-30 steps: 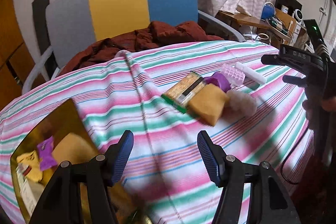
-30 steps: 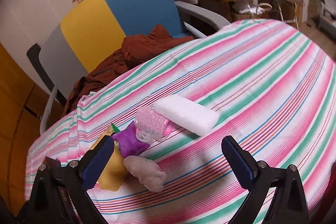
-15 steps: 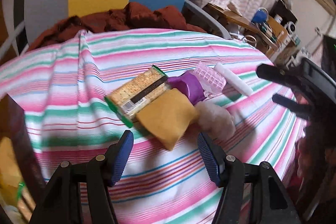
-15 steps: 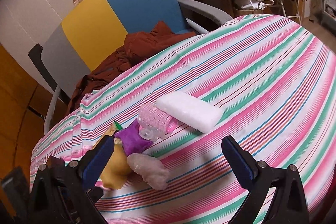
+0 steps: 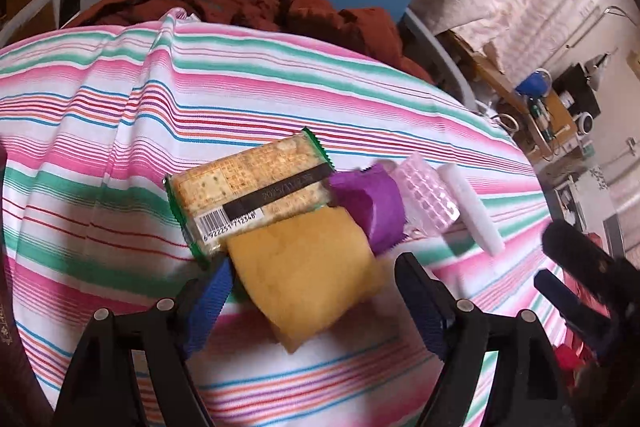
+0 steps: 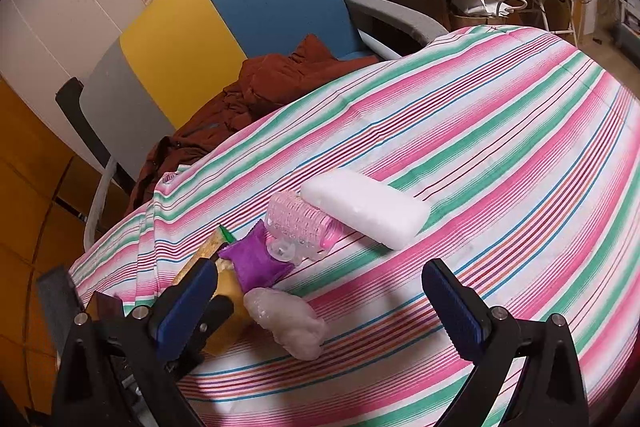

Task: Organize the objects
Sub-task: 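Grasp the yellow sponge with the left tool while the right tool grasps the plastic-wrapped item, then carry sponge and wrapped item into the gold tray and open both tools, then move both tools back toward the remaining items on the cloth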

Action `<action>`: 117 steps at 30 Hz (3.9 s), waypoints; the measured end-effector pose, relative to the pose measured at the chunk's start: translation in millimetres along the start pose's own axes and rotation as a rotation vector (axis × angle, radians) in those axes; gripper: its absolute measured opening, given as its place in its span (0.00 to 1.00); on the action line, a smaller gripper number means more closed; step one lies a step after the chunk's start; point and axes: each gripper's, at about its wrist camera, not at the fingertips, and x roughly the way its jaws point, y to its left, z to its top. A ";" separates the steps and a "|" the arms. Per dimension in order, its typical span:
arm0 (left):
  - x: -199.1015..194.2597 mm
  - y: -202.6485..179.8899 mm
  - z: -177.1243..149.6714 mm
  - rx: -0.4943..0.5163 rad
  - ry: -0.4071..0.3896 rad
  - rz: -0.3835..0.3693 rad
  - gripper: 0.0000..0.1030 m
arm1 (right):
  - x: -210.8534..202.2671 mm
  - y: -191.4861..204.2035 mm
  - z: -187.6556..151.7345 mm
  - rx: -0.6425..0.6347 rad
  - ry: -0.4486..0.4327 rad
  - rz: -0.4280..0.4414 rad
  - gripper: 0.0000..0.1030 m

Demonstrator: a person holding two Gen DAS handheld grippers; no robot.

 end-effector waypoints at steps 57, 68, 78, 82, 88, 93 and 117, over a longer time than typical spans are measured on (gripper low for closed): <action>-115.4 36.3 -83.6 0.296 -0.174 0.035 0.60 | 50.2 89.6 -62.4 -0.492 0.237 0.208 0.35; -223.9 119.5 -111.5 0.163 -0.325 0.137 0.61 | 26.5 131.0 -90.3 -0.565 0.247 0.328 0.35; -276.7 198.8 -151.4 -0.019 -0.393 0.292 0.64 | -18.7 217.1 -131.8 -0.663 0.225 0.470 0.37; -275.1 220.3 -161.7 -0.093 -0.371 0.316 0.65 | -27.3 251.3 -164.3 -0.706 0.261 0.539 0.38; -277.0 239.4 -169.0 -0.161 -0.367 0.332 0.73 | -21.6 277.7 -202.2 -0.738 0.332 0.569 0.70; -282.5 243.5 -175.0 -0.156 -0.387 0.378 0.80 | -17.8 275.6 -210.0 -0.733 0.346 0.549 0.74; -285.7 179.3 -142.2 0.074 -0.448 0.440 0.80 | -39.4 231.8 -161.4 -0.725 0.138 0.319 1.00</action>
